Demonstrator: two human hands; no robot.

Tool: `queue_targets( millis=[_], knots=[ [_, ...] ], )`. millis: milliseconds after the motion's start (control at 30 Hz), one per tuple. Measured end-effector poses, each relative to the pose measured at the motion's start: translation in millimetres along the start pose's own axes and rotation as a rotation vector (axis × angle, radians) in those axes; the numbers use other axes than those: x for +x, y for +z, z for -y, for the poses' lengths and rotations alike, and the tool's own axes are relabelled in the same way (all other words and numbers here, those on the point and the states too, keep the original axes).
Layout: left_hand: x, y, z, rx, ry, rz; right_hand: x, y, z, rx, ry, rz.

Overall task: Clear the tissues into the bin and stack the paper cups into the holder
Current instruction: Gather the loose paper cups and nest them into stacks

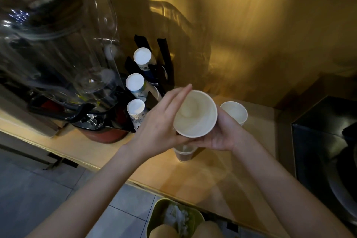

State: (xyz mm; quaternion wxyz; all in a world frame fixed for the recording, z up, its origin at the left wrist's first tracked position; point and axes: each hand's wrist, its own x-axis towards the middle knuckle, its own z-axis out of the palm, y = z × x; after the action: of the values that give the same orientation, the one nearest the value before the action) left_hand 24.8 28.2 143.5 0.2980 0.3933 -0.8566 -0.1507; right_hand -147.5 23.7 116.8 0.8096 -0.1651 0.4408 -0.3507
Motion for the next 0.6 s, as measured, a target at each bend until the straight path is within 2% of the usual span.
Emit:
queue_targets(
  millis=[67,133,200,233,300,367,433,600],
  knots=[
    [6,-6,0,-0.006,-0.008,-0.077,-6,-1,8,-0.129,0.046,0.014],
    [13,-14,0,-0.06,-0.078,-0.148,-9,-4,13,-0.347,0.0,-0.112],
    [18,-26,3,-0.113,-0.199,-0.166,-9,-8,16,-0.415,-0.292,-0.273],
    [19,-31,6,-0.111,-0.245,-0.155,-9,-11,18,-0.396,-0.461,-0.295],
    [20,-37,13,-0.081,-0.31,-0.106,-13,-11,20,-0.362,-0.62,-0.199],
    [18,-35,15,-0.061,-0.338,-0.033,-16,-8,18,-0.376,-0.599,-0.066],
    [16,-26,14,-0.068,-0.329,0.013,-15,-2,13,-0.421,-0.562,-0.002],
    [1,9,26,-0.132,-0.405,0.03,-3,-5,-5,-0.5,-0.539,-0.132]
  ],
)
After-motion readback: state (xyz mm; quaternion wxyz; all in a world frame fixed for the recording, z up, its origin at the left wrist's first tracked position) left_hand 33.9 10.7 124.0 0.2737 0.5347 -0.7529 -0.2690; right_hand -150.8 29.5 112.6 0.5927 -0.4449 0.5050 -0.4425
